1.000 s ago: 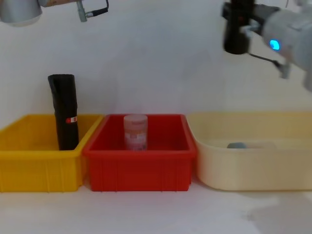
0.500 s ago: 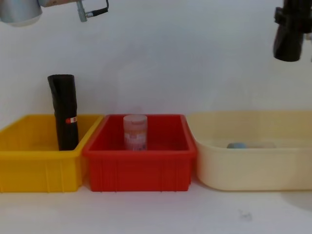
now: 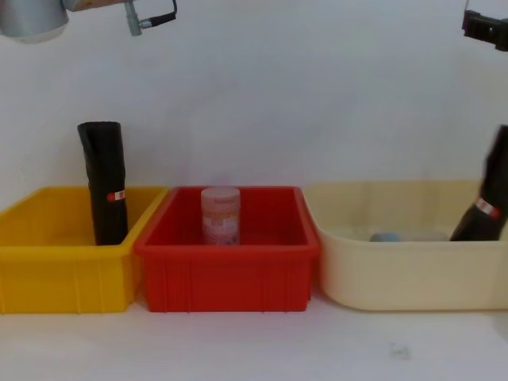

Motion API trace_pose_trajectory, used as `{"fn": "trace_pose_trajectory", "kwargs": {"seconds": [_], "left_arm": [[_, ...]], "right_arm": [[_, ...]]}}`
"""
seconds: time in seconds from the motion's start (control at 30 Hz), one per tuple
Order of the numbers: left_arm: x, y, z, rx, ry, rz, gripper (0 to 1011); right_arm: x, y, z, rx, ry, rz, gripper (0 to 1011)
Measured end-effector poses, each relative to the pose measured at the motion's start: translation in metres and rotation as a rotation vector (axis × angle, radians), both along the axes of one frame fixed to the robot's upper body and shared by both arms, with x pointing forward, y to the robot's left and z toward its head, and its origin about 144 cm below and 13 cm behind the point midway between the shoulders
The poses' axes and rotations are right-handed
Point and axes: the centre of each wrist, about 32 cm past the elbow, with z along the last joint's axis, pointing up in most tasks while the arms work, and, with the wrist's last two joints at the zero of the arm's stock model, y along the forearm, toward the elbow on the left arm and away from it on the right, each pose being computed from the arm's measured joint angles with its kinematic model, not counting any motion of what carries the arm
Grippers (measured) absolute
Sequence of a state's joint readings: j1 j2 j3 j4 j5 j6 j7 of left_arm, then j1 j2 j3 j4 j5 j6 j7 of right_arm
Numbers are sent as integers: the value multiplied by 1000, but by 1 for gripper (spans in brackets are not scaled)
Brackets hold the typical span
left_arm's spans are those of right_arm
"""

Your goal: Pick up the garbage bag with the one hand and transfer it to the other hand.

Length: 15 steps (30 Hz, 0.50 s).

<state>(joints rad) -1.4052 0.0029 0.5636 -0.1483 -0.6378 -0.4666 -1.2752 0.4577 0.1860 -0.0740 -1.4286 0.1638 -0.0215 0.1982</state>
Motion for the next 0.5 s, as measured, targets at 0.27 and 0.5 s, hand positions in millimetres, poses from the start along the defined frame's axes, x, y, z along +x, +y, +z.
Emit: {"fn": "trace_pose_trajectory", "kwargs": {"seconds": [0.27,0.5], "left_arm": [[0,0,0,0,0,0,1002],[0,0,0,0,0,0,1001]], "right_arm": [[-5,-5,0,-5,3,6,1000],[-7,-7,1,-7,3,8,1000]]}}
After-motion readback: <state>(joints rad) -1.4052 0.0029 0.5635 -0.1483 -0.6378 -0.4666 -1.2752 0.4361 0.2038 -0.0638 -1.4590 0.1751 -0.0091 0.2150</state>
